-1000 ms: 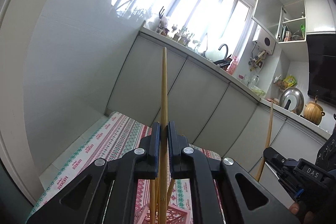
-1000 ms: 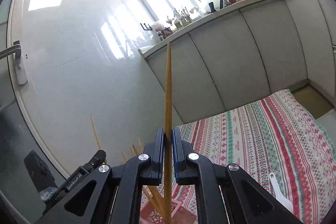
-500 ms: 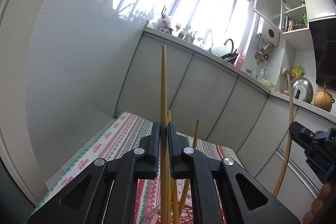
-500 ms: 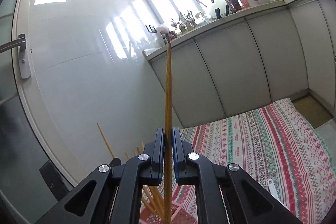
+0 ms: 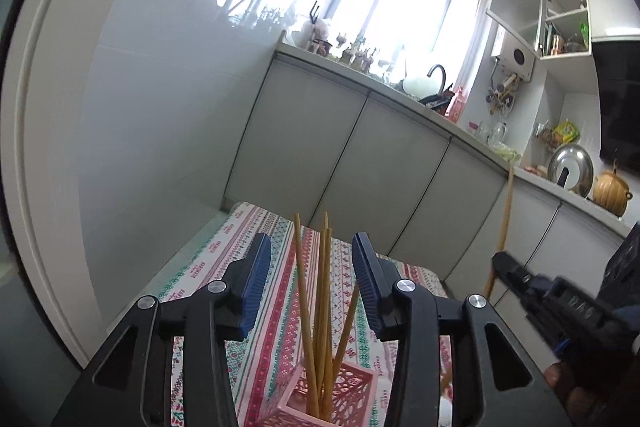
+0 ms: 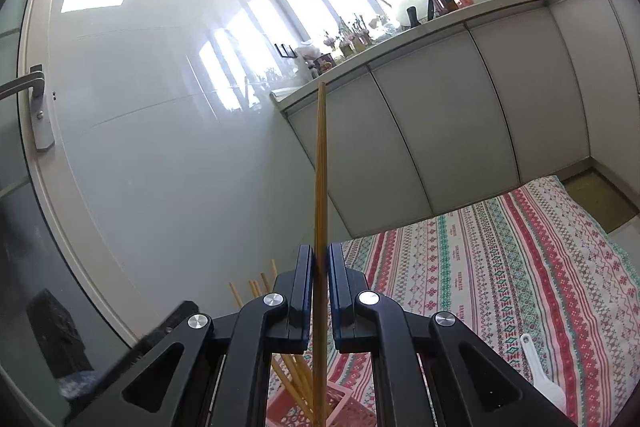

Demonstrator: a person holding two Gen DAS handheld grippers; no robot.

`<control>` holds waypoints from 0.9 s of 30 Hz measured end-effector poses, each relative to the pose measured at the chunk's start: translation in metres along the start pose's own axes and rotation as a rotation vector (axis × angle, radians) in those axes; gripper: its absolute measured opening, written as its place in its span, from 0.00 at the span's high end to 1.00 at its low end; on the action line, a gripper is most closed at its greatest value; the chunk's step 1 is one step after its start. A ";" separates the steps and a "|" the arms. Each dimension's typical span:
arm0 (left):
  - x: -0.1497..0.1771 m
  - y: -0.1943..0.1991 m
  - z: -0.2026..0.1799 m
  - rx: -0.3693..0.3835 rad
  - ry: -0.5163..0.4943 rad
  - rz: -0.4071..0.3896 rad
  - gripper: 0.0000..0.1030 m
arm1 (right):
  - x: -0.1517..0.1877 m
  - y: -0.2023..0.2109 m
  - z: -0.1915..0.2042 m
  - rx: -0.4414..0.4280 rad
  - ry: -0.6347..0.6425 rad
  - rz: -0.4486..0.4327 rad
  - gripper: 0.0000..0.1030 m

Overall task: Organize utensils
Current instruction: 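Carry the right gripper's chopstick to the holder while the left gripper opens over it, then lower the chopstick into the pink holder and open the right gripper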

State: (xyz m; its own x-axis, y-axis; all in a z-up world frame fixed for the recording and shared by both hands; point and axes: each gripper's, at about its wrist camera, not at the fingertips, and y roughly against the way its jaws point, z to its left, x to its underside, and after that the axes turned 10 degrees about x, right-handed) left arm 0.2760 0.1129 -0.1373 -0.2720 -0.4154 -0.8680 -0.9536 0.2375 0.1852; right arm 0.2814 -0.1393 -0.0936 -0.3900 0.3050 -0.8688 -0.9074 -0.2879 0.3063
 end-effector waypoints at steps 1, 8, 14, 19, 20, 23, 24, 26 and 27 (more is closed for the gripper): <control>-0.005 0.006 0.001 -0.020 0.022 0.004 0.52 | 0.002 -0.003 0.003 -0.001 0.004 0.004 0.93; -0.023 0.027 0.029 -0.111 0.248 0.075 0.50 | 0.034 -0.029 0.043 0.010 0.105 -0.003 0.93; -0.015 0.018 0.049 -0.171 0.293 0.180 0.50 | 0.059 -0.045 0.071 0.061 0.171 -0.056 0.93; -0.007 0.015 0.061 -0.217 0.307 0.249 0.50 | 0.080 -0.049 0.087 0.098 0.234 -0.074 0.93; -0.005 0.014 0.063 -0.219 0.312 0.264 0.50 | 0.083 -0.049 0.089 0.100 0.247 -0.081 0.93; -0.003 0.013 0.067 -0.227 0.331 0.291 0.50 | 0.091 -0.049 0.095 0.101 0.300 -0.079 0.92; -0.003 0.011 0.067 -0.225 0.336 0.299 0.50 | 0.093 -0.050 0.095 0.095 0.314 -0.063 0.92; -0.001 0.010 0.066 -0.228 0.335 0.313 0.50 | 0.094 -0.048 0.093 0.086 0.326 -0.010 0.90; -0.002 0.008 0.066 -0.228 0.333 0.320 0.50 | 0.092 -0.046 0.090 0.081 0.318 0.013 0.84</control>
State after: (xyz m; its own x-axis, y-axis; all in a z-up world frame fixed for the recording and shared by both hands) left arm 0.2772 0.1740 -0.1644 -0.5458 -0.6189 -0.5649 -0.8097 0.2161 0.5456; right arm 0.2726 -0.0160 -0.1525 -0.3449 -0.0005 -0.9387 -0.9171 -0.2128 0.3371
